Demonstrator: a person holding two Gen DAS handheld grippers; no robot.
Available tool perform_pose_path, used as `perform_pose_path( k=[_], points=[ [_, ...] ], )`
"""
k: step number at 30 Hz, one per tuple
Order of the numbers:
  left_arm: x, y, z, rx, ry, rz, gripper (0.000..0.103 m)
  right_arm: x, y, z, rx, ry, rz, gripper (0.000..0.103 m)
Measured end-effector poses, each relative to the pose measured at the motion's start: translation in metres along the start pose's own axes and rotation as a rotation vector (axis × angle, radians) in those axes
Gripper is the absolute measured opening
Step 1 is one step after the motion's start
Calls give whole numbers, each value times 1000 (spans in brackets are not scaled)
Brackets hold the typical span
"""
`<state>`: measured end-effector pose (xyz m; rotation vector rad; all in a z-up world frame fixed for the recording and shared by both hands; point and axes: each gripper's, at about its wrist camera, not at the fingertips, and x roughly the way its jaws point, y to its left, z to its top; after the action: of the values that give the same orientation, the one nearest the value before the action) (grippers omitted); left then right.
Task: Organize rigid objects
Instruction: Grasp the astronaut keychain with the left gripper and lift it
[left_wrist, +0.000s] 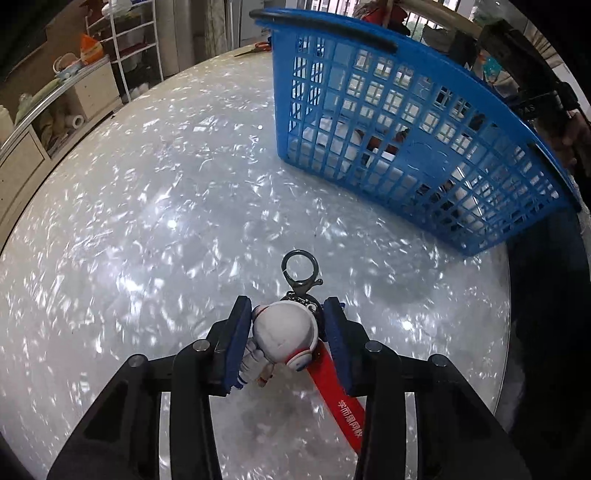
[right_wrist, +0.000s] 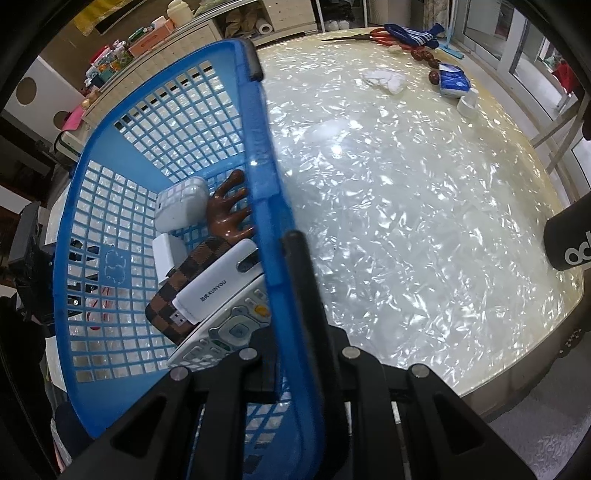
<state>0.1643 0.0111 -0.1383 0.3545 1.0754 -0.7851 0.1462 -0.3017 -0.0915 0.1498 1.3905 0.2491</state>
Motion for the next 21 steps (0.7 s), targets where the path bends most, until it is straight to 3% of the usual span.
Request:
perform_pose_path(
  k=[7, 21],
  points=[
    [1, -3, -17, -33, 29, -26, 47, 2, 0, 1, 2, 3, -1, 13],
    [-18, 3, -27, -137, -42, -16, 41, 3, -2, 0, 7, 0, 9, 13]
  ],
)
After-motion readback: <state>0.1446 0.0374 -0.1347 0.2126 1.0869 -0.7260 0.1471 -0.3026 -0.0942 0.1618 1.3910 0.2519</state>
